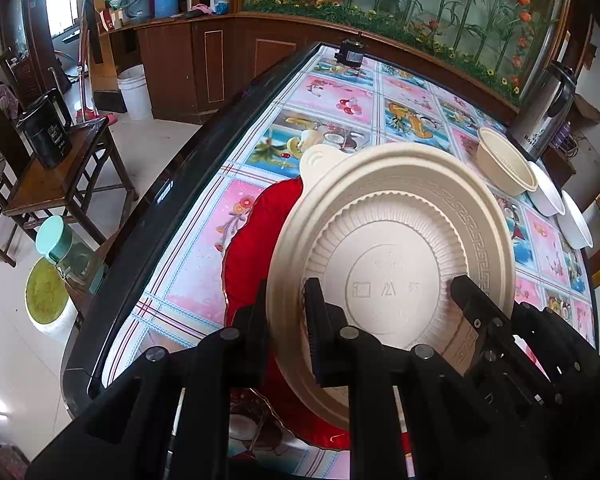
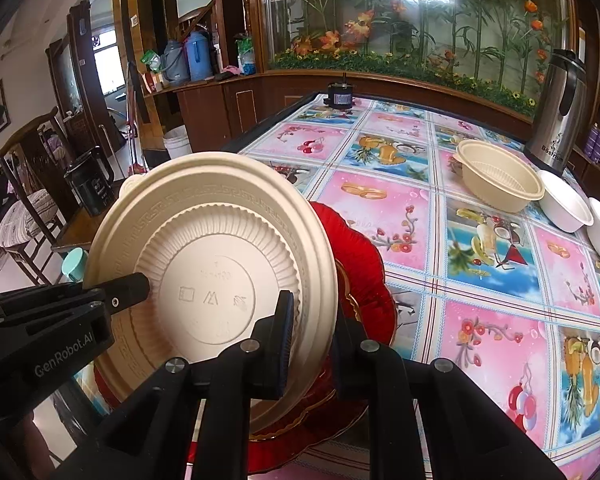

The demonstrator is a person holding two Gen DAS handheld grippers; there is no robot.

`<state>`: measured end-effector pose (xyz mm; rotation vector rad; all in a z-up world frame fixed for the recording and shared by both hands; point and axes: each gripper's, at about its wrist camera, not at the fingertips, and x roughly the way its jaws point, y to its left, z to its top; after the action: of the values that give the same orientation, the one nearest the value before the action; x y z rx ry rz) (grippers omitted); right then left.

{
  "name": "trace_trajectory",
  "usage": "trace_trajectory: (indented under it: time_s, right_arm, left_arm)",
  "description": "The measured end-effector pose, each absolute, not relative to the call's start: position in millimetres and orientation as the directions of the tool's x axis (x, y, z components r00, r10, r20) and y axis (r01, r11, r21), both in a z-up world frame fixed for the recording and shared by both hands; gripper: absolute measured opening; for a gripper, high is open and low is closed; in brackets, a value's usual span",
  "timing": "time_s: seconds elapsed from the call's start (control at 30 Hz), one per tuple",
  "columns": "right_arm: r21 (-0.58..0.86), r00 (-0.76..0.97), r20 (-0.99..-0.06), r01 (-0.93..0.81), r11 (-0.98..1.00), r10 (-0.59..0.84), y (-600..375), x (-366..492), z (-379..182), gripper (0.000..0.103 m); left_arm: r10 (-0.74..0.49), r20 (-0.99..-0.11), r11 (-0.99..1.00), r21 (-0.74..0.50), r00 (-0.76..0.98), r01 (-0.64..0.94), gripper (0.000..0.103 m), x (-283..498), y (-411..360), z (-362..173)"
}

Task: Organize plates and bowls
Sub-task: 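Lower the beige bowl onto the red plates and open both tools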

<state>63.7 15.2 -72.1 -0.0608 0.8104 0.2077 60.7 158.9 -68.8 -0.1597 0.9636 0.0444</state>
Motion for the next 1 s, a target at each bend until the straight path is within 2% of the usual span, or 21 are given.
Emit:
trace_trajectory:
  time_s: [0.5, 0.67, 0.77, 1.0]
  right_arm:
    - [-0.018, 0.647, -0.749, -0.230, 0.973, 0.139, 24.0, 64.9, -86.9, 0.019]
    - [-0.080, 0.665, -0.740, -0.229, 0.970, 0.096, 25.9, 63.5, -87.9, 0.034]
    - [-0.091, 0.677, -0.731, -0.229, 0.969, 0.092, 24.4, 62.0, -86.3, 0.036]
    - [-0.073, 0.691, -0.715, -0.223, 0.972, 0.105, 14.0, 58.4, -81.9, 0.037]
  left_arm:
    - [0.006, -0.831, 0.991, -0.068, 0.556, -0.112, 0.015, 59.1, 157.9, -75.5]
    - [0.059, -0.800, 0.990, -0.029, 0.597, -0.136, 0.021, 52.5, 159.9, -61.6]
    - [0.087, -0.783, 0.989, -0.004, 0.615, -0.146, 0.026, 49.4, 161.4, -55.6]
    - [0.123, -0.744, 0.985, 0.013, 0.657, -0.170, 0.026, 40.7, 166.3, -41.1]
